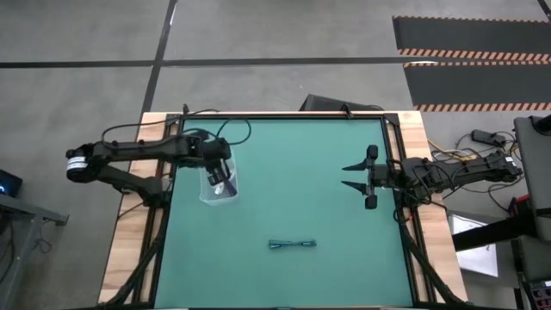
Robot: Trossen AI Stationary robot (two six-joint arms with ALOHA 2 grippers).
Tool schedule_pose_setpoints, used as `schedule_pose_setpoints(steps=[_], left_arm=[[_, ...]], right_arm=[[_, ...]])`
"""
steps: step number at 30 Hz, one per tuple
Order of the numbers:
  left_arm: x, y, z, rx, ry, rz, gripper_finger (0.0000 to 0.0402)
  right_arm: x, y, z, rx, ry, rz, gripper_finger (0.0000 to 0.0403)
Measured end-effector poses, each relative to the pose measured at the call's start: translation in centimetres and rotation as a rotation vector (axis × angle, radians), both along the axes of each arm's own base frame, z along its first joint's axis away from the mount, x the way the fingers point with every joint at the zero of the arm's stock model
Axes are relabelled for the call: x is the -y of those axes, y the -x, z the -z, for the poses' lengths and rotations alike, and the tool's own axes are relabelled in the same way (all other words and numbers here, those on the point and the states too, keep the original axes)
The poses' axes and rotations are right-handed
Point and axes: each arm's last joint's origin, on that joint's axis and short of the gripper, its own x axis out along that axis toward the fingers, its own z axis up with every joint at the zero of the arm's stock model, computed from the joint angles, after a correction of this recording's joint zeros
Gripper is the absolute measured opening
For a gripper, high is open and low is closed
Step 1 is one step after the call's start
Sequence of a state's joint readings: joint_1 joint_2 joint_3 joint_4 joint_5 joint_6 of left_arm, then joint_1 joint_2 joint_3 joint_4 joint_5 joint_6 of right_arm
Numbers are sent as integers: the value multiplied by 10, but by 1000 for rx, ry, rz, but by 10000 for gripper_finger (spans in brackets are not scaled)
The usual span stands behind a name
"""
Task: Pick and place USB-C Cables
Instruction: Put the gray charger cable into the transparent bin
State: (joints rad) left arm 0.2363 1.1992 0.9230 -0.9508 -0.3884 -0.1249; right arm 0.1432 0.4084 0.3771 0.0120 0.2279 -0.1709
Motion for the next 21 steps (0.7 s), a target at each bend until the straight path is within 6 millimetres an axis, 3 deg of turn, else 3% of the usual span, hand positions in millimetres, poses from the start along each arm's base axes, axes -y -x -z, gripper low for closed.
schedule_pose_setpoints(steps=[21], left_arm=[[-23,0,21,-30,81,-36,21]], right_arm=[[0,0,0,-4,1,0,176]])
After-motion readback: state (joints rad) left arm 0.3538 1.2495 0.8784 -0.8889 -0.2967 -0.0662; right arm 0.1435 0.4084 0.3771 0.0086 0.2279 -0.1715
